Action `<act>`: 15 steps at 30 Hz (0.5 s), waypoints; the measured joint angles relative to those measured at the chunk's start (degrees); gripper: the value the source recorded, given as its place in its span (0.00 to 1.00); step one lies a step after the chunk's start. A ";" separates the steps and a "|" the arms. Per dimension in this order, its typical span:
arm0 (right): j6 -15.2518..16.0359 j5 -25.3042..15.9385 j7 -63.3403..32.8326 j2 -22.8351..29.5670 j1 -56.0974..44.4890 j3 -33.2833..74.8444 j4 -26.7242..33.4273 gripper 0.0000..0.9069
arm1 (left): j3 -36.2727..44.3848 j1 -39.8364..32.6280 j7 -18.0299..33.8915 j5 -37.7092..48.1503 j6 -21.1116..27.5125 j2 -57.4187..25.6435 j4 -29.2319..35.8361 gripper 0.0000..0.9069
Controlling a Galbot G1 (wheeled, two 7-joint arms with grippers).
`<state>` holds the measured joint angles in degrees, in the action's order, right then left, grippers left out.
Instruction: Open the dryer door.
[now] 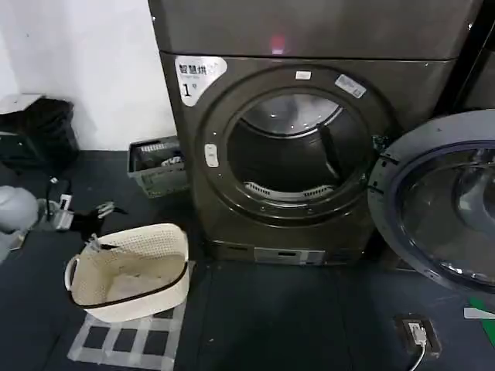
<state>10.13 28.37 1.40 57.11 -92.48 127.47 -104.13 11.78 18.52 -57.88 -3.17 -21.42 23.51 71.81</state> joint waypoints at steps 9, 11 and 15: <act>0.03 -0.04 0.27 0.74 0.02 -0.41 -0.43 1.00 | 0.04 -0.85 2.50 -2.64 2.03 0.22 -1.94 1.00; 0.05 -0.06 0.29 0.77 0.01 -0.44 -0.51 1.00 | 0.05 -0.90 3.05 -3.11 2.67 0.40 -2.28 1.00; 0.05 -0.07 0.33 0.78 -0.08 -0.41 -0.62 1.00 | 0.07 -1.26 3.44 -3.73 2.95 0.74 -3.03 1.00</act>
<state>10.17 28.30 1.73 57.88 -92.56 127.06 -104.75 11.84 17.27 -54.44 -6.90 -18.47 24.25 68.79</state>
